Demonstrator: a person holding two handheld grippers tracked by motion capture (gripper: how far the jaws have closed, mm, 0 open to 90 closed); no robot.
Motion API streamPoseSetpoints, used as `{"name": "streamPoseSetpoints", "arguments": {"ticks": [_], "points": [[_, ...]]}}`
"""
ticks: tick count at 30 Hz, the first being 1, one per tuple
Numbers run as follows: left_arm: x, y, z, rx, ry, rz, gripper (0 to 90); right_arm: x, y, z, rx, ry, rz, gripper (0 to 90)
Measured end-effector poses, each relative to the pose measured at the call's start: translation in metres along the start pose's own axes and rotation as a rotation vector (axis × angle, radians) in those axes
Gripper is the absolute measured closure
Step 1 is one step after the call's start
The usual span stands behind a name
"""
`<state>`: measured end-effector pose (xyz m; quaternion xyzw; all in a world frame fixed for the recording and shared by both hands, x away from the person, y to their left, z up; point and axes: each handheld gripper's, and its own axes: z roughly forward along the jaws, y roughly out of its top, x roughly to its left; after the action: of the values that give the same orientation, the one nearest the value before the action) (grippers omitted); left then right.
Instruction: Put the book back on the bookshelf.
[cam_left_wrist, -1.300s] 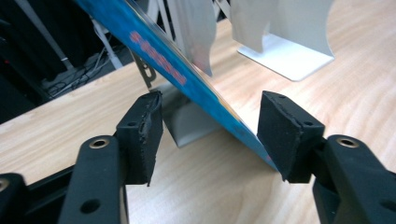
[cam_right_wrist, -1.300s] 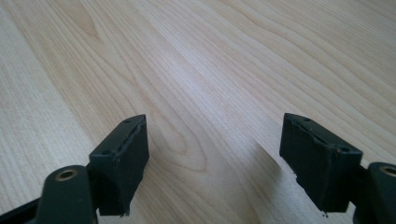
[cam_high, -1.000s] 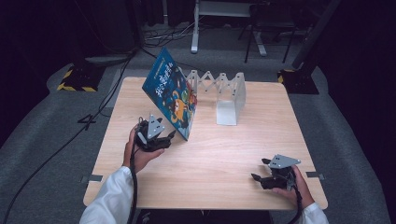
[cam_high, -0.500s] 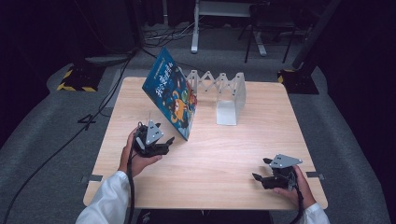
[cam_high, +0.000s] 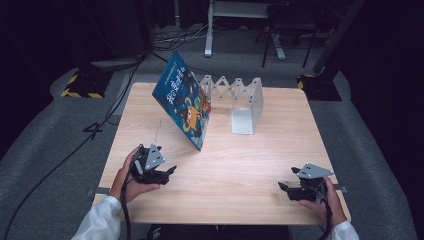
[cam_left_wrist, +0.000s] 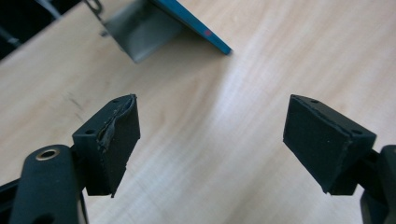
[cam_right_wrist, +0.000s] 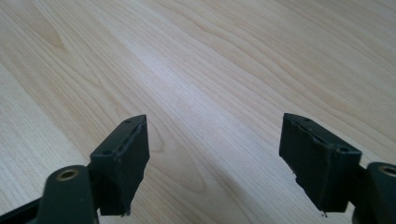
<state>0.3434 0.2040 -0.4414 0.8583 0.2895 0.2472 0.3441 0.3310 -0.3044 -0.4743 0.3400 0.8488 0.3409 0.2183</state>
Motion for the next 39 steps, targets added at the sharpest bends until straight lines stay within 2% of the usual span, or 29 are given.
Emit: {"name": "streamPoseSetpoints", "arguments": {"ticks": [4, 10, 13, 20, 23, 24, 29, 30, 31, 33, 37, 39], "points": [[0.000, -0.007, -0.005, 0.021, 0.003, -0.014, 18.0, -0.003, -0.003, -0.003, 0.011, -0.021, -0.008, 24.4], [-0.006, -0.016, -0.014, 0.059, 0.015, 0.026, 18.6, -0.005, -0.008, -0.006, 0.029, -0.047, -0.018, 24.2], [-0.007, -0.021, -0.017, 0.075, 0.034, 0.039, 18.4, -0.007, -0.012, -0.008, 0.035, -0.051, -0.014, 24.2], [-0.008, -0.040, -0.024, 0.093, 0.069, 0.024, 18.3, -0.010, -0.021, -0.014, 0.040, -0.071, -0.009, 24.2], [-0.006, -0.048, -0.027, 0.093, 0.073, 0.003, 18.4, -0.012, -0.027, -0.018, 0.027, -0.089, 0.006, 24.4], [-0.004, -0.056, -0.028, 0.099, 0.074, -0.002, 18.4, -0.013, -0.029, -0.019, 0.024, -0.091, 0.013, 24.4], [-0.002, -0.074, -0.027, 0.119, 0.053, -0.068, 17.6, -0.020, -0.041, -0.021, 0.036, -0.104, 0.033, 24.4], [-0.002, -0.074, -0.027, 0.119, 0.053, -0.068, 17.3, -0.021, -0.044, -0.021, 0.039, -0.110, 0.038, 24.3], [-0.001, -0.078, -0.027, 0.116, 0.059, -0.090, 17.3, -0.021, -0.044, -0.021, 0.039, -0.110, 0.038, 24.3], [0.002, -0.086, -0.027, 0.113, 0.058, -0.127, 17.3, -0.027, -0.052, -0.022, 0.043, -0.110, 0.073, 24.2], [0.005, -0.098, -0.027, 0.107, 0.046, -0.168, 17.2, -0.032, -0.060, -0.024, 0.036, -0.102, 0.112, 23.2], [0.006, -0.103, -0.026, 0.119, 0.055, -0.187, 17.2, -0.033, -0.062, -0.025, 0.030, -0.107, 0.125, 23.0]]}}
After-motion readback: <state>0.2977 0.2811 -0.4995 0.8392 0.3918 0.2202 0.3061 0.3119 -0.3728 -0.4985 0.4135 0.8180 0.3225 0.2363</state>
